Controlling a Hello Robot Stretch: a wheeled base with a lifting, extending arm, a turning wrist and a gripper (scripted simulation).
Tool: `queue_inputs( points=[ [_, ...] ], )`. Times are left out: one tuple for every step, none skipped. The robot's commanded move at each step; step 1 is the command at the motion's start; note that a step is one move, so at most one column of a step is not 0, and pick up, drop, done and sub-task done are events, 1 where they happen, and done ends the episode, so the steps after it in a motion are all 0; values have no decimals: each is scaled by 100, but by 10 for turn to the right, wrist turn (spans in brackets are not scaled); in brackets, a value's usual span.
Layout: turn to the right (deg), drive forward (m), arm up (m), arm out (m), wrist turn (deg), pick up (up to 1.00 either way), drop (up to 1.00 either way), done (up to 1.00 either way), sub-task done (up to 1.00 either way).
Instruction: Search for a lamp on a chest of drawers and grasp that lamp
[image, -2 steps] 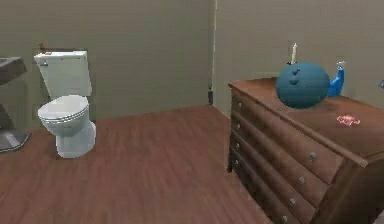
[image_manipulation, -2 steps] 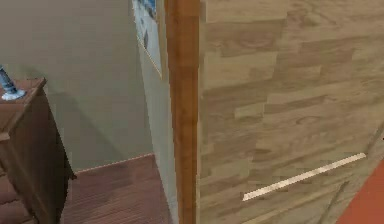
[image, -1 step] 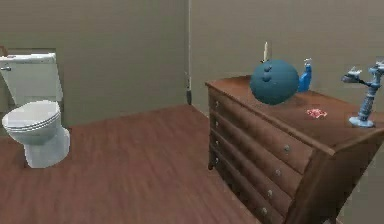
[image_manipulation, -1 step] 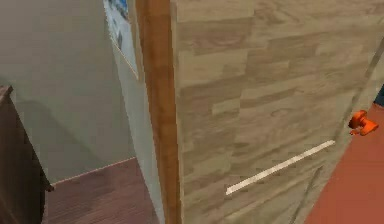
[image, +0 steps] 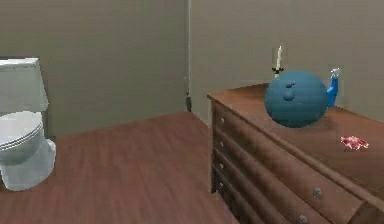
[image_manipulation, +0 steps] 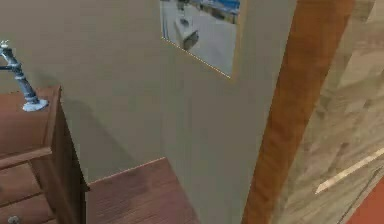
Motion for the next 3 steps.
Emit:
queue_inputs(
  points=[
    [-210,0,0,0,0,0,0,0,0],
    [-30,0,0,0,0,0,0,0,0],
    [0,100,0,0,0,0,0,0,0]
  ],
)
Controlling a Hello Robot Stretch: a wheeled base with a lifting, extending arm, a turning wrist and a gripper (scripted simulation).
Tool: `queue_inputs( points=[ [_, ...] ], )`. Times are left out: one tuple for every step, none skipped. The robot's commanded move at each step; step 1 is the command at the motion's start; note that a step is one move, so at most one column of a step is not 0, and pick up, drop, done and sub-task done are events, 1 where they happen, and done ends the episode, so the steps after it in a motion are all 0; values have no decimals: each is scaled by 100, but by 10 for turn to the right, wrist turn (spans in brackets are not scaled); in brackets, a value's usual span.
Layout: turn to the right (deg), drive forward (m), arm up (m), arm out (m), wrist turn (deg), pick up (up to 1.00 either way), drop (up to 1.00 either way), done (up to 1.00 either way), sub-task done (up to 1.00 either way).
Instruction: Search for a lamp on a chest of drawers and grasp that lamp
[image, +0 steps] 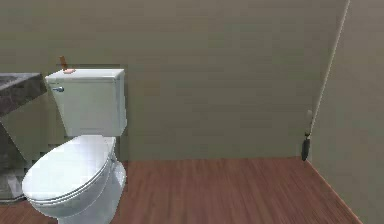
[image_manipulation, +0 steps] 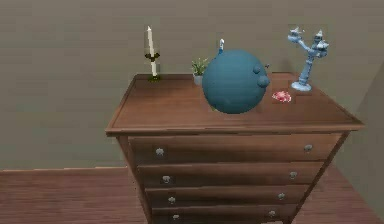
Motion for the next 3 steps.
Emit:
queue_inputs(
  points=[
    [60,0,0,0,0,0,0,0,0],
    [0,5,0,0,0,0,0,0,0],
    [-90,0,0,0,0,0,0,0,0]
  ],
)
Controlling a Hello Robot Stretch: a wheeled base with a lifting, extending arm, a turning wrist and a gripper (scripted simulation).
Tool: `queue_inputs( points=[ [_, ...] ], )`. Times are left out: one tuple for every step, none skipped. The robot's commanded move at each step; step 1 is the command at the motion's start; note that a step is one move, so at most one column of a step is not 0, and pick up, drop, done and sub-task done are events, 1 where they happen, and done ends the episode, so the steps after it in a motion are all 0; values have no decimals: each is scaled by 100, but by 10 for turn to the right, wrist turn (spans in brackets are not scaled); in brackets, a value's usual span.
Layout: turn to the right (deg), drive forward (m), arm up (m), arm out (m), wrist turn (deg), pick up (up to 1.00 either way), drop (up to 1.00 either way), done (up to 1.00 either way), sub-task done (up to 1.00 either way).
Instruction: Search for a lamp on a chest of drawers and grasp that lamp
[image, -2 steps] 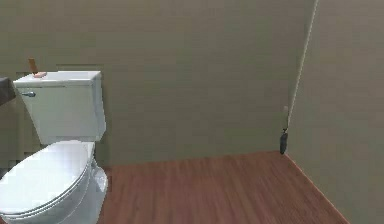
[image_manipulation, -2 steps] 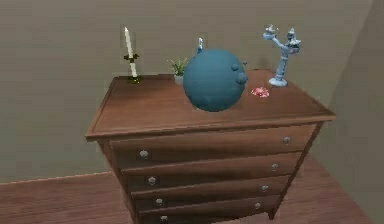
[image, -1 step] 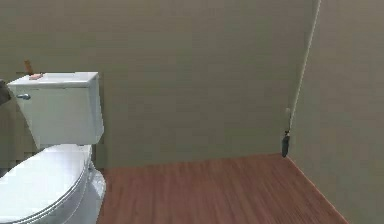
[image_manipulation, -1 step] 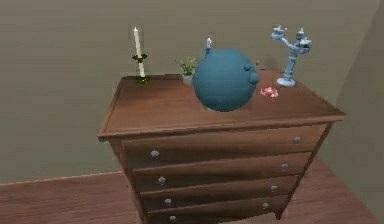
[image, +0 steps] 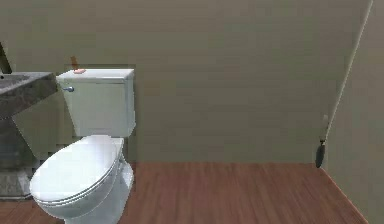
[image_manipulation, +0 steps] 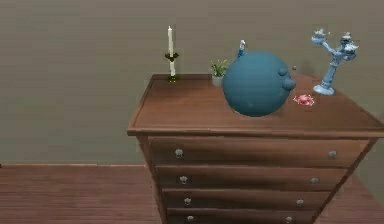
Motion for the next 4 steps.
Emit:
queue_inputs(
  points=[
    [450,0,0,0,0,0,0,0,0],
    [450,0,0,0,0,0,0,0,0],
    [150,0,0,0,0,0,0,0,0],
    [0,45,0,0,0,0,0,0,0]
  ],
)
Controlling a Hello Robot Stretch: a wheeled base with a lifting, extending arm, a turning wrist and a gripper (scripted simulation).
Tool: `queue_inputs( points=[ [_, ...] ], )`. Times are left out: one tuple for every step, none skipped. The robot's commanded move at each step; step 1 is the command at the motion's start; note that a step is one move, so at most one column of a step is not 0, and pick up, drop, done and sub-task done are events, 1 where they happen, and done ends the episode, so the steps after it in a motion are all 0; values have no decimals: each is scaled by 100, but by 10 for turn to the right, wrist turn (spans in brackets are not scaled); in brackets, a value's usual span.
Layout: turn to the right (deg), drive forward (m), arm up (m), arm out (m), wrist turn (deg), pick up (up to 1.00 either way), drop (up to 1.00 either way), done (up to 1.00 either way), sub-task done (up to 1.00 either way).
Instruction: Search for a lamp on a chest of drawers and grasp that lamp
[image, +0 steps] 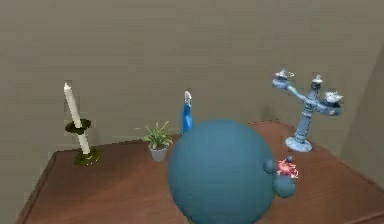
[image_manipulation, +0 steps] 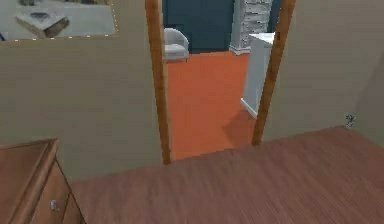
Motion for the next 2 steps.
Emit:
queue_inputs(
  points=[
    [-450,0,0,0,0,0,0,0,0],
    [-450,0,0,0,0,0,0,0,0]
  ],
)
